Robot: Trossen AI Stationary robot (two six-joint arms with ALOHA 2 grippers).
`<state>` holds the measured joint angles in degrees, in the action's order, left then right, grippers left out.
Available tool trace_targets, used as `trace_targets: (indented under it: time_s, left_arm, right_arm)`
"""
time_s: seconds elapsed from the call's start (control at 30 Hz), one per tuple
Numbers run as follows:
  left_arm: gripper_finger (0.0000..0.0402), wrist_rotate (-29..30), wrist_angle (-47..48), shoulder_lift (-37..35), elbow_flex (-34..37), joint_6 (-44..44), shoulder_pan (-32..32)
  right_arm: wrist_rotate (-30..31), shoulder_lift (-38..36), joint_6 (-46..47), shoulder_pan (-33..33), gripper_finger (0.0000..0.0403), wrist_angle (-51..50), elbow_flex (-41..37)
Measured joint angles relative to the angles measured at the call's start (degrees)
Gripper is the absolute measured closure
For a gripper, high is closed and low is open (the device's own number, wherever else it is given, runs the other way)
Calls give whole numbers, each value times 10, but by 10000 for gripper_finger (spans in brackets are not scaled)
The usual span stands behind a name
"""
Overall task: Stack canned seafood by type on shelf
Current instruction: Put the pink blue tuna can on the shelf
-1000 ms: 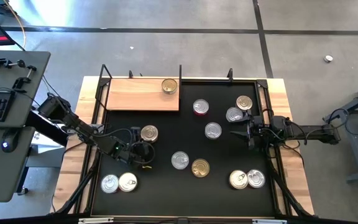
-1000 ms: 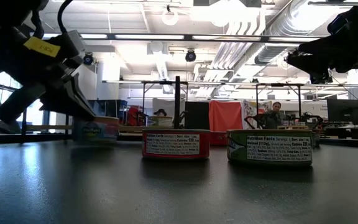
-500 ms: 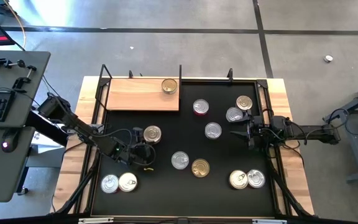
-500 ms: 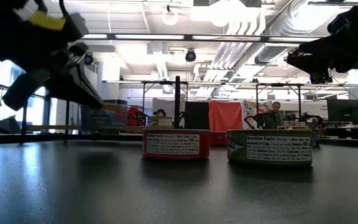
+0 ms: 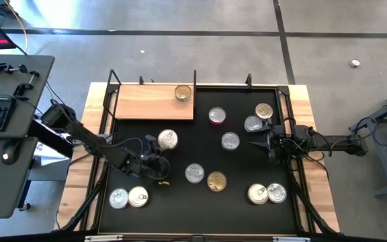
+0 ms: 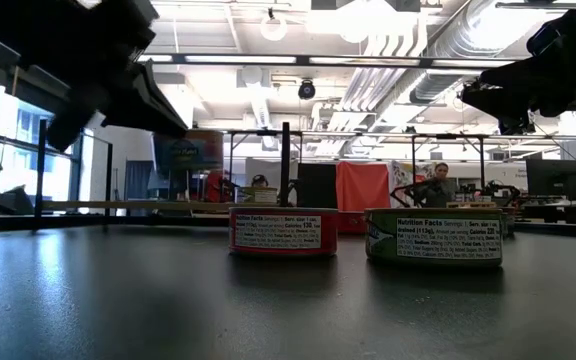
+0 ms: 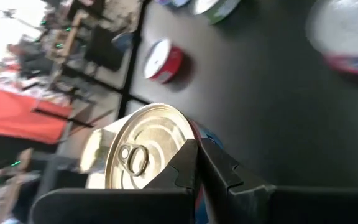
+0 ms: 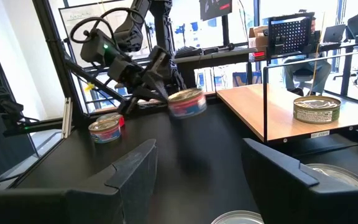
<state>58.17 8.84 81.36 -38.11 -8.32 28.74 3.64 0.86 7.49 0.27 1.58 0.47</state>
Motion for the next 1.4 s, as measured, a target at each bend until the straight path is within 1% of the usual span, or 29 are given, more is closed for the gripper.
trace_targets:
  time_s: [0.13, 0.2, 0.23, 0.33, 0.43, 0.6, 0.67, 0.77, 0.9, 1.07, 1.23, 1.4]
  left_arm:
    - [401, 28, 21, 0, 0, -15, -41]
    - [401, 32, 37, 0, 0, -10, -79]
    - [401, 25, 42, 0, 0, -6, -104]
    - [401, -24, 51, -1, 0, -17, -188]
    - [401, -73, 43, -1, 0, -65, -280]
    - [401, -208, -15, -1, -1, -169, -427]
    - [401, -254, -41, -2, -1, -210, -475]
    - [401, -303, -61, -2, -1, -251, -528]
    - [401, -315, -58, -2, -2, -254, -564]
    - [401, -314, -52, -2, -2, -260, -573]
    - [401, -266, -32, -2, -2, -268, -566]
    - [401, -265, -28, -2, -1, -268, -567]
  right_arm:
    - [0, 0, 0, 0, 179, 0, 0]
    - [0, 0, 0, 0, 179, 0, 0]
    - [0, 0, 0, 0, 179, 0, 0]
    - [0, 0, 0, 0, 179, 0, 0]
    - [0, 0, 0, 0, 179, 0, 0]
    - [0, 0, 0, 0, 179, 0, 0]
    - [0, 0, 0, 0, 179, 0, 0]
    - [0, 0, 0, 0, 179, 0, 0]
    - [0, 0, 0, 0, 179, 0, 0]
    - [0, 0, 0, 0, 179, 0, 0]
    - [0, 0, 0, 0, 179, 0, 0]
    - [0, 0, 0, 0, 179, 0, 0]
